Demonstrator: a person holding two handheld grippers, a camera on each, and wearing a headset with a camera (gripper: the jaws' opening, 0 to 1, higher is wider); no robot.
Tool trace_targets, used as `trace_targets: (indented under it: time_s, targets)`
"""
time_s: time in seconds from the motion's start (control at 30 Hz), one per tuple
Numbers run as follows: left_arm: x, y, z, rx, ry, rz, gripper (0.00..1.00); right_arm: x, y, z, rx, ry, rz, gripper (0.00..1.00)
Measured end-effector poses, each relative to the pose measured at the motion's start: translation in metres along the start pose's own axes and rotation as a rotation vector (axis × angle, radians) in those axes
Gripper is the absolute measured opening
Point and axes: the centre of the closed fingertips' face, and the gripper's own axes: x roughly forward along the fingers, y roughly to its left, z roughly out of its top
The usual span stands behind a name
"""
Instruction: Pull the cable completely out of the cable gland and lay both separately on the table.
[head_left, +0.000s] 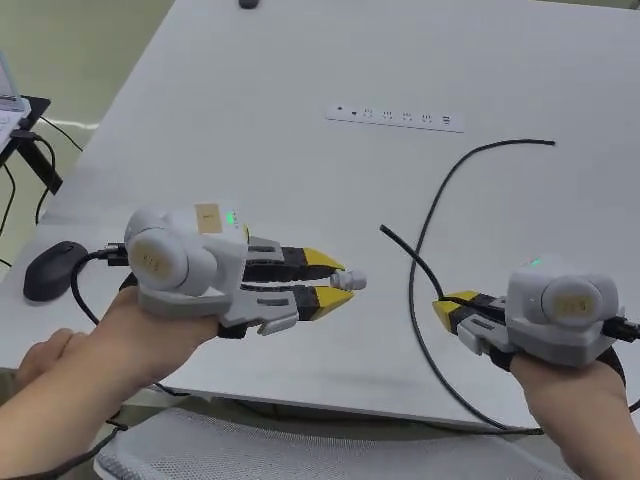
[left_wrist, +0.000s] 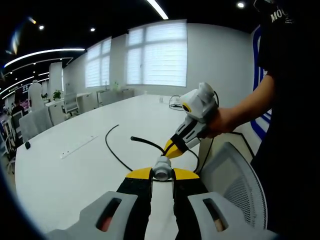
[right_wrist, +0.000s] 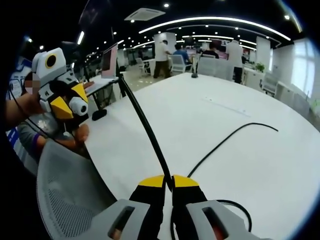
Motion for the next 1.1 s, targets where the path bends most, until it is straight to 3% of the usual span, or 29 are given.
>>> trace_targets:
  time_s: [0.43,0.7,1.1]
  targets:
    - [0.003,0.006,-0.027,-0.034,0.013,0.009,0.15,0.011,0.008,0.022,-0.121,0.022,0.022,0.00]
    - [0.001,0.012,-0.042,-0.057,0.017,0.019,0.15,0.031,0.014,0.041,-0.177,0.042,0.055,0.00]
    - [-0.002,0.025,-0.069,-0.079,0.026,0.031,0.15,0.063,0.033,0.048,-0.292,0.098,0.110,0.00]
